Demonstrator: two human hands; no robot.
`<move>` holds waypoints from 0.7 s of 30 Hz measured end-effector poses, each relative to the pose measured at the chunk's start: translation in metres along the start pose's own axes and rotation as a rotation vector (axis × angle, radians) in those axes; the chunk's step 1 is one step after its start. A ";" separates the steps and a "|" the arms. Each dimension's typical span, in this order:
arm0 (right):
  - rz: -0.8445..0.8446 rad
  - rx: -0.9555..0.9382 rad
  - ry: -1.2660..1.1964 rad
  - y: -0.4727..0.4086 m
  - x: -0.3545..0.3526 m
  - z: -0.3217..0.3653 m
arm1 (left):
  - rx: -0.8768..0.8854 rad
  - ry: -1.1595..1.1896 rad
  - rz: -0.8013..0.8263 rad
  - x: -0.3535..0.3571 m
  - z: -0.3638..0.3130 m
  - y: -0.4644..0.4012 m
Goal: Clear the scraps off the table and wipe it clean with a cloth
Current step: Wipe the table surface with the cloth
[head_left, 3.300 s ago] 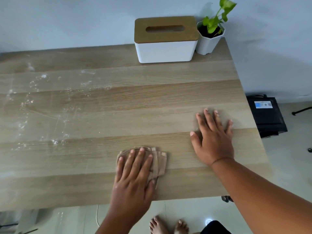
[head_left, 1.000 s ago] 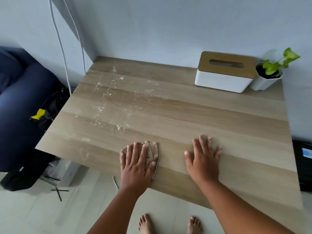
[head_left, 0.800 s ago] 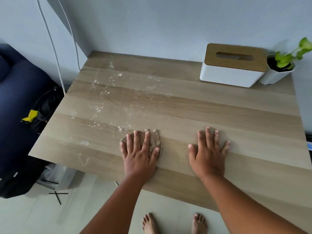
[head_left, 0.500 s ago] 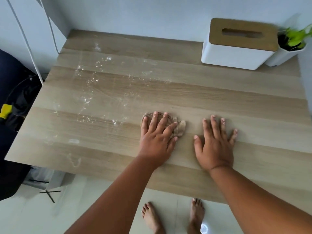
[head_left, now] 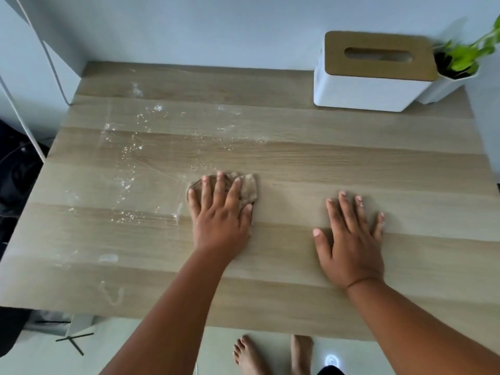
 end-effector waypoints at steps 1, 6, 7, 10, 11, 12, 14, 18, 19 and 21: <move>-0.004 0.000 0.002 0.000 0.000 0.000 | 0.022 -0.010 0.011 0.002 -0.015 -0.010; 0.013 -0.003 0.022 0.000 0.002 0.000 | 0.296 0.002 0.005 0.014 -0.058 0.009; 0.023 -0.005 0.027 0.000 0.001 0.000 | 0.385 0.018 0.001 0.016 -0.056 0.026; 0.042 -0.002 0.026 0.000 -0.001 0.001 | 0.549 0.037 0.005 0.019 -0.026 0.060; 0.042 -0.003 0.021 0.000 -0.002 0.002 | 0.544 0.036 0.005 0.018 -0.013 0.061; 0.041 -0.004 0.015 0.000 -0.002 0.003 | 0.517 0.032 0.000 0.014 -0.001 0.056; 0.044 -0.003 0.005 0.000 -0.003 0.003 | 0.419 0.013 -0.007 0.006 0.018 0.034; 0.052 -0.004 0.002 -0.001 -0.004 0.003 | 0.125 -0.001 -0.021 -0.010 0.021 -0.037; 0.051 -0.003 -0.001 -0.001 -0.004 0.003 | 0.068 0.011 -0.016 -0.012 0.012 -0.055; 0.056 0.000 -0.003 -0.001 -0.005 0.002 | 0.015 0.039 0.004 -0.013 -0.012 -0.088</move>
Point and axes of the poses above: each hand's wrist, its own y-axis away from the middle knuckle, its own x-axis out of the palm, z = x × y, the point moved 4 cm from there along -y, towards the middle knuckle, and after that the axes turned 8 degrees about -x, right-handed, at the moved point
